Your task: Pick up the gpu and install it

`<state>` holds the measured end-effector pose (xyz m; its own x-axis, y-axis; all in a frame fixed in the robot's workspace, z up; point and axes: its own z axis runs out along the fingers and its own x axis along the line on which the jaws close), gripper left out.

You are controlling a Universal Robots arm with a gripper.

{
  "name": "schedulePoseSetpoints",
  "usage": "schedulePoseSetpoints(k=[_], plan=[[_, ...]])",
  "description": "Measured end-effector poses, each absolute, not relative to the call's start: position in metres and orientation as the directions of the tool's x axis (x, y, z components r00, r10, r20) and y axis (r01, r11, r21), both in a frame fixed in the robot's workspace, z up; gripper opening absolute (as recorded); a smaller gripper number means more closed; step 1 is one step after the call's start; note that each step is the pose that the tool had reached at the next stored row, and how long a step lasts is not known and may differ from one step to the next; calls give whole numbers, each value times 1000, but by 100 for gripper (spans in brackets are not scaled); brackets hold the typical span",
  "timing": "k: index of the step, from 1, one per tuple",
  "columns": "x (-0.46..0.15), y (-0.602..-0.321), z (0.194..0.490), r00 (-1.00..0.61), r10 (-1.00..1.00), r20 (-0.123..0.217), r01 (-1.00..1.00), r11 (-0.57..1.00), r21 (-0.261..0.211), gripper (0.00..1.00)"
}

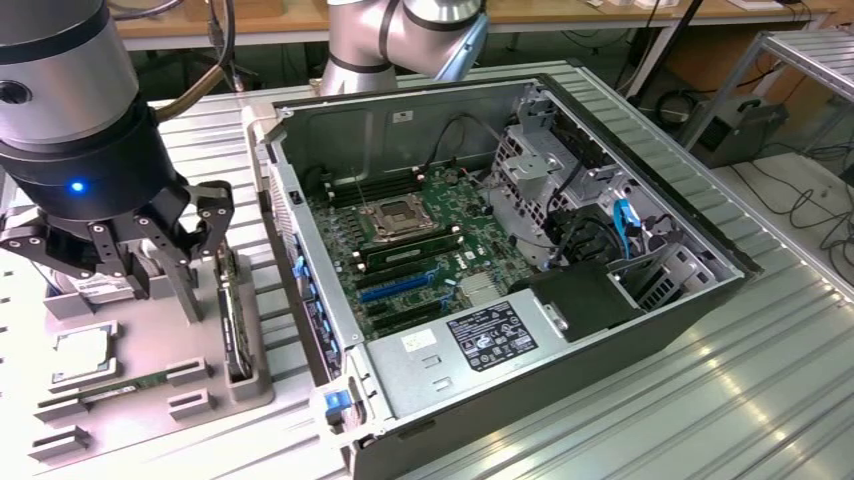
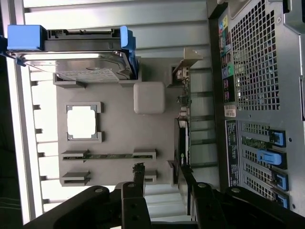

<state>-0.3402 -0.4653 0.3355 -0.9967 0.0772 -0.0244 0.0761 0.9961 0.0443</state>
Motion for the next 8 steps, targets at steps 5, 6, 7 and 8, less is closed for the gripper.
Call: schedulePoseSetpoints(k=[5,6,7,8], plan=[[-338,-465,335,-997,77,-25,76,996,44,42],[-338,-465,334,-997,77,-25,76,996,44,42],[-337,-465,334,-997,77,-24,76,996,44,42],[-336,-465,334,-997,77,-24,76,996,44,42]])
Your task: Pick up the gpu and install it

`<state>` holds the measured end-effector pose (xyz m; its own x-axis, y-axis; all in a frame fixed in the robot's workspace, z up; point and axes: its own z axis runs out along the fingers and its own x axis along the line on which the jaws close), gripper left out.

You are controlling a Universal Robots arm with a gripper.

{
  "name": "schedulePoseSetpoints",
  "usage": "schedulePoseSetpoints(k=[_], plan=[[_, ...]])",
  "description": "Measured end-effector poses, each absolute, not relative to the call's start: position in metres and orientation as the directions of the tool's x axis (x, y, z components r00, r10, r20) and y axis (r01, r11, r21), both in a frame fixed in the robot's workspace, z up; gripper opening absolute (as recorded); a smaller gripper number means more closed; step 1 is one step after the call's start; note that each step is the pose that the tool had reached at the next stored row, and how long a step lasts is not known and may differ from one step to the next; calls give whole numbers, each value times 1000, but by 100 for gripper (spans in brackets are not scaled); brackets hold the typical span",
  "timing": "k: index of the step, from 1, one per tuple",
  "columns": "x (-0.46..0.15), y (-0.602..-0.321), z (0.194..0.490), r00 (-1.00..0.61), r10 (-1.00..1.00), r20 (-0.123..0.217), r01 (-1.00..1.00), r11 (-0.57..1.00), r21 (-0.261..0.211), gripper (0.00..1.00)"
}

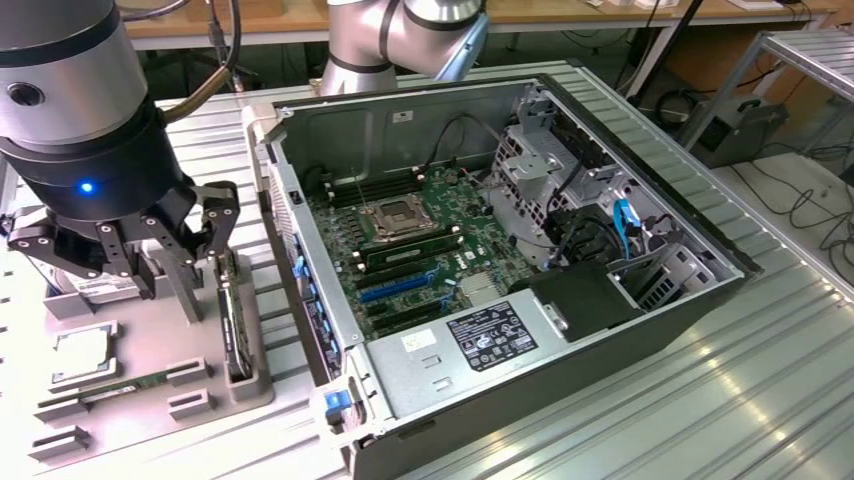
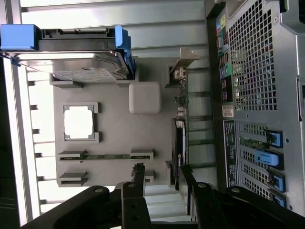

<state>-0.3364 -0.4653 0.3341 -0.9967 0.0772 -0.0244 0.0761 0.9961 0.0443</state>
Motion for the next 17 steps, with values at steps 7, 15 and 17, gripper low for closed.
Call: schedulePoseSetpoints(k=[7,15,17], plan=[[-333,-465,333,-997,77,-25,76,996,44,42],[-331,-465,332,-997,77,-24,76,996,44,42],[-331,-465,332,-997,77,-24,76,996,44,42]])
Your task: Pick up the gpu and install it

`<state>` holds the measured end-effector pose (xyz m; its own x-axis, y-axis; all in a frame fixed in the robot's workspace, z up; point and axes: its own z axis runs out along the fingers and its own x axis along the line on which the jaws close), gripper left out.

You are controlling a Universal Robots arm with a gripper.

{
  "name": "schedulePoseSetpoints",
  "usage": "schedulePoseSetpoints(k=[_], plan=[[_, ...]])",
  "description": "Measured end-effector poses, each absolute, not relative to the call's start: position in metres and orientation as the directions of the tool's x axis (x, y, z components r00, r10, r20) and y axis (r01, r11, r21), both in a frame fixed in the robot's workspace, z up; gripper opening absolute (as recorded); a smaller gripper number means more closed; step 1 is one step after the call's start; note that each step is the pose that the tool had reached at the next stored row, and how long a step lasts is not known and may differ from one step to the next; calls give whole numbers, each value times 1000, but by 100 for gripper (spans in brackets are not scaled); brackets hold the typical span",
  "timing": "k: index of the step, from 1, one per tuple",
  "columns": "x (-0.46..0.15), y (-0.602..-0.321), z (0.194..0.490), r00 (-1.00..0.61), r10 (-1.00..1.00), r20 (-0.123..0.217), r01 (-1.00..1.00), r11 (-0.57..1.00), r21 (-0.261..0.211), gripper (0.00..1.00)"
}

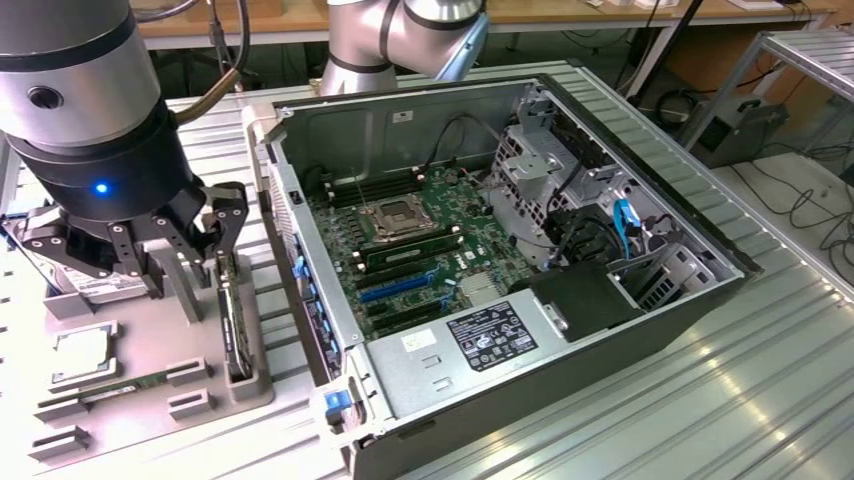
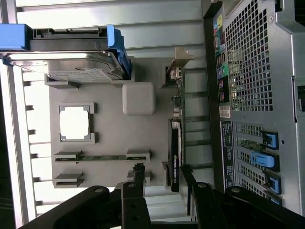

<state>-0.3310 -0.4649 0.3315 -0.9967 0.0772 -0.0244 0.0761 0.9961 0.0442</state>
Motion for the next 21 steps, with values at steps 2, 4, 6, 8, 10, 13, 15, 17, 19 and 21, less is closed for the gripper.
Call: schedulePoseSetpoints(k=[2,4,6,8,10,13,15,17,19,21], plan=[[-331,-465,331,-997,77,-24,76,996,44,42],[-331,-465,331,-997,77,-24,76,996,44,42],[-331,-465,330,-997,77,-24,76,996,44,42],[-330,-465,330,-997,77,-24,76,996,44,42],[-330,-465,329,-997,77,-24,76,996,44,42],[-330,-464,328,-997,77,-25,76,996,44,42],[-330,-464,327,-997,77,-25,76,996,44,42],[-330,-463,326,-997,77,-24,76,996,44,42],[-330,-462,325,-997,77,-24,76,996,44,42],[-330,-462,324,-997,77,-24,76,996,44,42]])
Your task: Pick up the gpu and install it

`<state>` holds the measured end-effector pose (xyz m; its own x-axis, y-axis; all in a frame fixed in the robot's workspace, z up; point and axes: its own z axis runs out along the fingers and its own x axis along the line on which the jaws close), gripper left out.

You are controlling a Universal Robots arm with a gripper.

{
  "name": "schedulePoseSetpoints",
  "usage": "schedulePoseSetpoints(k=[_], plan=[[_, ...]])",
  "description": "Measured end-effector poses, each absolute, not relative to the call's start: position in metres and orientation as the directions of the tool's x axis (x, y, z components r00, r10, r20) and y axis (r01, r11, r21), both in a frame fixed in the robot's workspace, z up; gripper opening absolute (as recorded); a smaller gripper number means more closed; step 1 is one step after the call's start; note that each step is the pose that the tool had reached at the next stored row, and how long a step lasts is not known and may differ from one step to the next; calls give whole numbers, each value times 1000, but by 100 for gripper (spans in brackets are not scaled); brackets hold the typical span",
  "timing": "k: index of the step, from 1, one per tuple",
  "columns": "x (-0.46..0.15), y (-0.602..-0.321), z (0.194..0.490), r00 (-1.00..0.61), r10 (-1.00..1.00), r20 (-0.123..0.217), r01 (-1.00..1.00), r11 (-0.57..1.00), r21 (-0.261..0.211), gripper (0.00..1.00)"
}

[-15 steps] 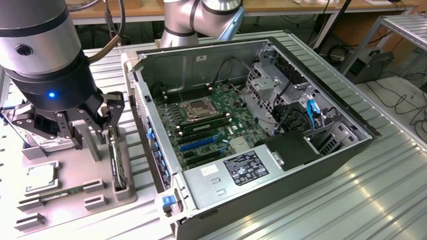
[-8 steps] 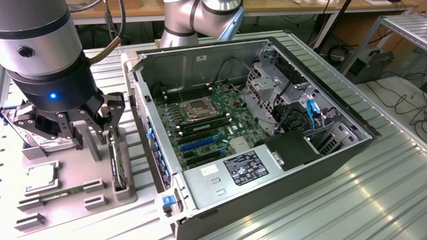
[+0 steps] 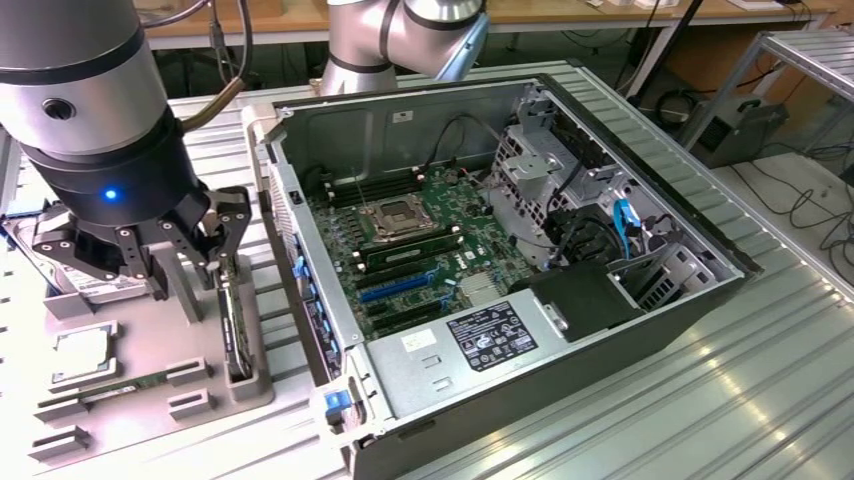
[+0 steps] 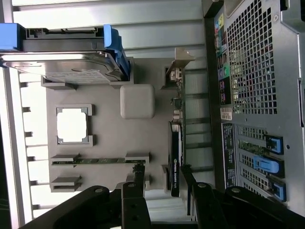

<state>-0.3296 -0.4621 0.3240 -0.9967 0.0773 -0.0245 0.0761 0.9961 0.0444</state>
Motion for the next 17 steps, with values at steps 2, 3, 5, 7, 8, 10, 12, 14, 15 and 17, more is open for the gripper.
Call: schedulePoseSetpoints(k=[2,3,5,7,8,10,12,14,15,17], plan=[[-328,-462,323,-997,77,-24,76,996,44,42],[-327,-462,323,-997,77,-24,76,996,44,42],[-326,-462,323,-997,77,-24,76,996,44,42],[-325,-462,322,-997,77,-24,76,996,44,42],[-324,-462,322,-997,77,-24,76,996,44,42],[-323,-462,321,-997,77,-24,76,996,44,42],[-321,-462,321,-997,77,-24,76,996,44,42],[-320,-462,321,-997,77,-25,76,996,44,42],[-319,-462,320,-997,77,-24,76,996,44,42],[-318,-462,320,-997,77,-24,76,996,44,42]])
